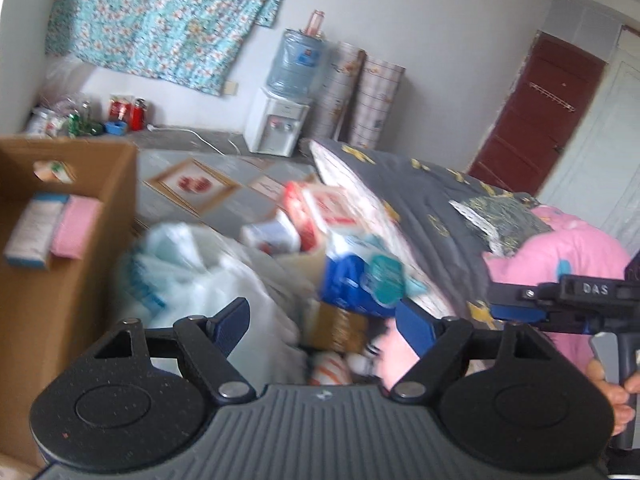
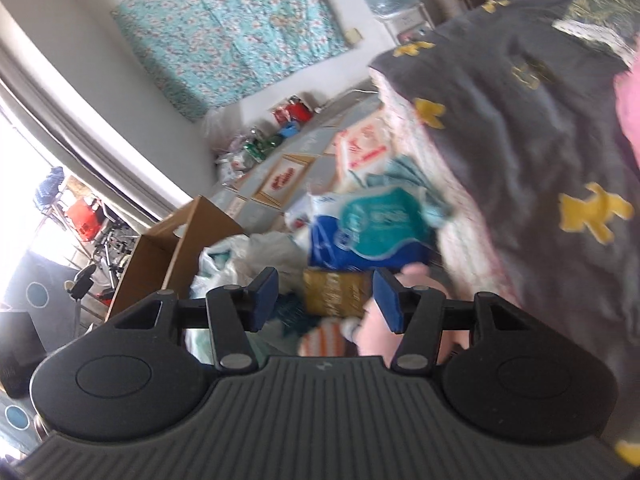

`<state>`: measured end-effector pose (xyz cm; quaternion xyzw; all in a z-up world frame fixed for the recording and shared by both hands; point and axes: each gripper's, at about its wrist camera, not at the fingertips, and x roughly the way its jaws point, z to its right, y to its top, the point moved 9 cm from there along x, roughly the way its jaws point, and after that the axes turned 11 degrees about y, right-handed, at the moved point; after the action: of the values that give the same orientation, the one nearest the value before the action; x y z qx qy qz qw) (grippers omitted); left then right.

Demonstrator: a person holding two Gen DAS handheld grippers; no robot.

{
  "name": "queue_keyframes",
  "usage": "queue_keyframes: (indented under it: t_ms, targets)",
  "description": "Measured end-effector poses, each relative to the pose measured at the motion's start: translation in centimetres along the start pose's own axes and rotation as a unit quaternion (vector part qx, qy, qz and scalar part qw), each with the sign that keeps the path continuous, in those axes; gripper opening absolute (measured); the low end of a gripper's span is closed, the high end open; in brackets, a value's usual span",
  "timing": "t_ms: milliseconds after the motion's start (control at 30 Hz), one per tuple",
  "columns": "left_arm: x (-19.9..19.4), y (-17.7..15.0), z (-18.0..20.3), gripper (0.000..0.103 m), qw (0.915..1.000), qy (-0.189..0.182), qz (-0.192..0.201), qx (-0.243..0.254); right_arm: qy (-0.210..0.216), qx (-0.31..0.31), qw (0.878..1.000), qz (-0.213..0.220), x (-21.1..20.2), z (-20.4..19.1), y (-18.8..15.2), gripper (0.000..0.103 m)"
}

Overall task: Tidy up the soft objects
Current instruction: 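Move the left gripper back to the pink plush toy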

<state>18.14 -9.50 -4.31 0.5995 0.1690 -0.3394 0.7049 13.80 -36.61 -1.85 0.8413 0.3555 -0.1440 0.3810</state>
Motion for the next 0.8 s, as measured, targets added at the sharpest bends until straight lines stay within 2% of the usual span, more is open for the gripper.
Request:
queue_keyframes:
  t_ms: [133,233,367,533,800]
  targets:
    - [0.7,-2.8,3.7,0.079,0.9994,-0.012,0.005,0.033,-0.023,0.022,0.999,-0.007,0.0,2.3,-1.1,0.052]
    - [1.9,-4.7,6.5,0.071,0.9969,-0.020,0.005,0.076,-0.033,0.060,0.998,-0.015,0.1,4.5,-2.1,0.052]
    - [4.4,-7.0,9.5,0.065,0.9912,-0.037,-0.019,0.126,-0.049,0.095,0.994,-0.019,0.5,7.1,-3.1,0.048]
    - [6.6,-8.6,11.1,0.056,0.9868,-0.040,-0.033,0.153,-0.073,0.113,0.990,-0.029,1.5,9.4,-3.9,0.037]
    - [8.9,-9.4,12.7,0.054,0.9802,-0.053,-0.049,0.184,-0.080,0.135,0.987,-0.036,3.6,11.4,-4.3,0.033]
